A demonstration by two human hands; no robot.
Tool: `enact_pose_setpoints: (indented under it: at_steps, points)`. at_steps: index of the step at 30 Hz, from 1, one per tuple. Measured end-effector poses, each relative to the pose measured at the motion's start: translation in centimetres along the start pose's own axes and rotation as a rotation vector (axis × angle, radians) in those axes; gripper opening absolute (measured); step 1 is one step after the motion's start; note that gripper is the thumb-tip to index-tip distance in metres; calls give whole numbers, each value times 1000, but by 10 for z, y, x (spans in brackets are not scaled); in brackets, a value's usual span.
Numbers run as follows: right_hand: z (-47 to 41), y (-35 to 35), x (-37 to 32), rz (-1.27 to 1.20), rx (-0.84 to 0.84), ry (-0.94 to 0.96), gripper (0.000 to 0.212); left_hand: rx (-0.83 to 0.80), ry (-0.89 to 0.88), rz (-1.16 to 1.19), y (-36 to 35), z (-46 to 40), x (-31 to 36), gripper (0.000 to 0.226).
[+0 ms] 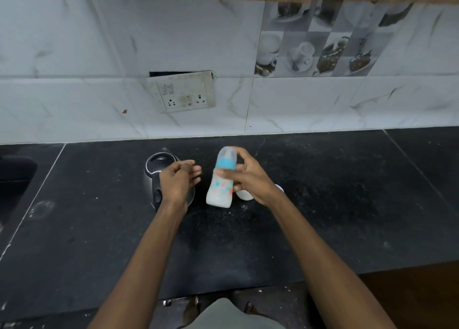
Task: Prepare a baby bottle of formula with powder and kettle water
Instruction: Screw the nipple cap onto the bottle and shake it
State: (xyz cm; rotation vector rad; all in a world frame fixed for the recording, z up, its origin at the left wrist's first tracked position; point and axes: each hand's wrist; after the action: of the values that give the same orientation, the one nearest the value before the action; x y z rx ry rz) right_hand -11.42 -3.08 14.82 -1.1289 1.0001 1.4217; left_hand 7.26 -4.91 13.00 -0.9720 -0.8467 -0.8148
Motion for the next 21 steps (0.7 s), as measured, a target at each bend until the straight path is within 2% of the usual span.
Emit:
enact_pose_setpoints:
  at_steps: [3, 5, 7, 10, 13, 16, 17, 19, 21]
  points:
    - [-3, 2, 2, -121, 138, 0, 60, 10, 6, 2, -2, -2, -1, 17]
    - [-5, 5, 2, -143, 136, 0, 58, 13, -2, -12, -1, -2, -3, 18]
    - [-4, 5, 2, -49, 117, 21, 58, 11, 1, -18, 1, -3, -3, 18]
    - [-4, 8, 4, -176, 214, 31, 57, 18, 4, -10, 1, -4, -4, 18]
    - [-3, 4, 4, -99, 108, 43, 58, 14, 5, -17, 0, -3, -5, 18]
    - [-4, 6, 6, -200, 196, 56, 58, 12, 8, -5, -2, -3, -3, 17]
    - [-4, 6, 5, -228, 179, 57, 61, 12, 3, -7, -2, -3, -4, 17]
    - [-4, 6, 5, -115, 84, 66, 65, 10, -4, -19, -1, -2, -3, 16]
    - [-4, 9, 9, -111, 100, 101, 66, 14, -2, -14, 0, -4, -2, 16]
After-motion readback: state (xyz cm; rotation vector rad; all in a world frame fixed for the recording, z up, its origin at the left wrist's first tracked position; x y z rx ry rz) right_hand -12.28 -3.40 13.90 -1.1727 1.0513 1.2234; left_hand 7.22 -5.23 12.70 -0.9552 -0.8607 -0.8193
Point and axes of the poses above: each hand's wrist, its own z-axis away from the middle knuckle, its own y-axis out of the back of the hand, x = y × z, and after that the axes turned 11 degrees about z, right-handed
